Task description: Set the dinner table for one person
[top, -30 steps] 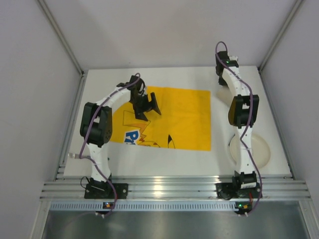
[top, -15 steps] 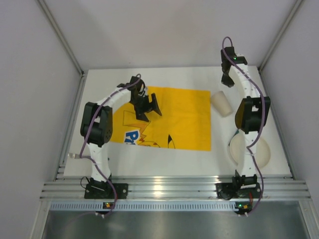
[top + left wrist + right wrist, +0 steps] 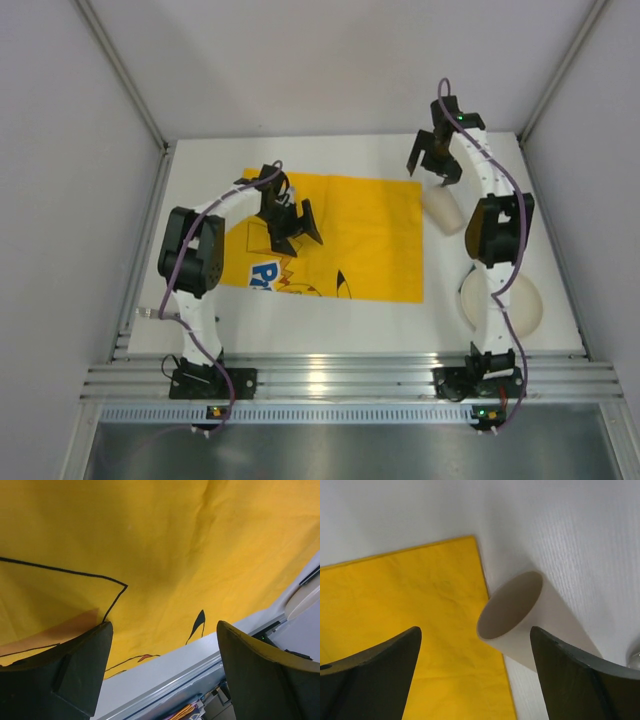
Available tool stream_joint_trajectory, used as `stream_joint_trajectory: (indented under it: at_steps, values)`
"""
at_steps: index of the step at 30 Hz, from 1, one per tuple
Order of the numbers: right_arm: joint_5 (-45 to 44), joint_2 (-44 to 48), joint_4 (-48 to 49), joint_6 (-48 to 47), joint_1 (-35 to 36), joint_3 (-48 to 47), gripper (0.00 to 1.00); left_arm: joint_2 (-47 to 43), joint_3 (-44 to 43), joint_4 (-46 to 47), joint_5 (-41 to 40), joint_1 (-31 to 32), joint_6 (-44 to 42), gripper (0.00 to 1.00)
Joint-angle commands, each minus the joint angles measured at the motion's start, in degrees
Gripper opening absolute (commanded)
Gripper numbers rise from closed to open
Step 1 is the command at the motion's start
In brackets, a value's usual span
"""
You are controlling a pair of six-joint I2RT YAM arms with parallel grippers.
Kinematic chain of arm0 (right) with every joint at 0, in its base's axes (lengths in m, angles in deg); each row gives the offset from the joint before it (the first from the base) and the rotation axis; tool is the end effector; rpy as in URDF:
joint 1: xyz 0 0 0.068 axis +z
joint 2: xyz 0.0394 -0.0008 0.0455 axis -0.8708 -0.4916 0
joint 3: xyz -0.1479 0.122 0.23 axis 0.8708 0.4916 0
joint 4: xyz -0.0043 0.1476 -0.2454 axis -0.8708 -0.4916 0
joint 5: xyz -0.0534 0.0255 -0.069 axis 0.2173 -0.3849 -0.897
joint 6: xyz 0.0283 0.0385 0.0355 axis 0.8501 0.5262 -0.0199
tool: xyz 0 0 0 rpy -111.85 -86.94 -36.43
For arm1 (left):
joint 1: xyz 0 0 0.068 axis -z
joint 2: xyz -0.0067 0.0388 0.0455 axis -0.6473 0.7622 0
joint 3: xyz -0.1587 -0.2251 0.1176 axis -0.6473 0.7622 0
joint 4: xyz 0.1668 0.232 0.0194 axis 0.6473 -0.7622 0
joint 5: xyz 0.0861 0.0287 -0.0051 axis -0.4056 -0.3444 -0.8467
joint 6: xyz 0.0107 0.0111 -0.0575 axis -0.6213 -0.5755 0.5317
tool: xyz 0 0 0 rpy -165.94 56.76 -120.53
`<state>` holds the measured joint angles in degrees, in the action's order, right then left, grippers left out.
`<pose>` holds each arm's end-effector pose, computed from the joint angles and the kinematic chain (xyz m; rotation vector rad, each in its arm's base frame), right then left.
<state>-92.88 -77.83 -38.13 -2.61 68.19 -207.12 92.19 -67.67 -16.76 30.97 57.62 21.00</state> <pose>0.5296 0.0668 0.2870 0.4643 2.6157 0.0689 0.4139 -0.1508 0.1705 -0.2527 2.9538 -0.8730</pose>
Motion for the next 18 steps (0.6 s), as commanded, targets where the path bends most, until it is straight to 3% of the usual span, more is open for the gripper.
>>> stream_joint_trajectory:
  at_steps: [1, 11, 18]
  values:
    - [-0.2, -2.8, -6.5, 1.1, 3.5, -1.8, 0.90, -5.2, 2.8, 3.2, 0.2, -0.1, 0.3, 0.90]
    - [-8.1, -3.1, -10.9, -1.8, 2.6, 0.2, 0.88, -7.1, 5.5, 3.9, 0.2, -0.2, -0.4, 0.90]
    - [-8.5, 3.8, -9.6, -3.2, 2.6, 10.8, 0.79, -6.1, 5.5, 4.3, 1.0, -0.2, -0.9, 0.90]
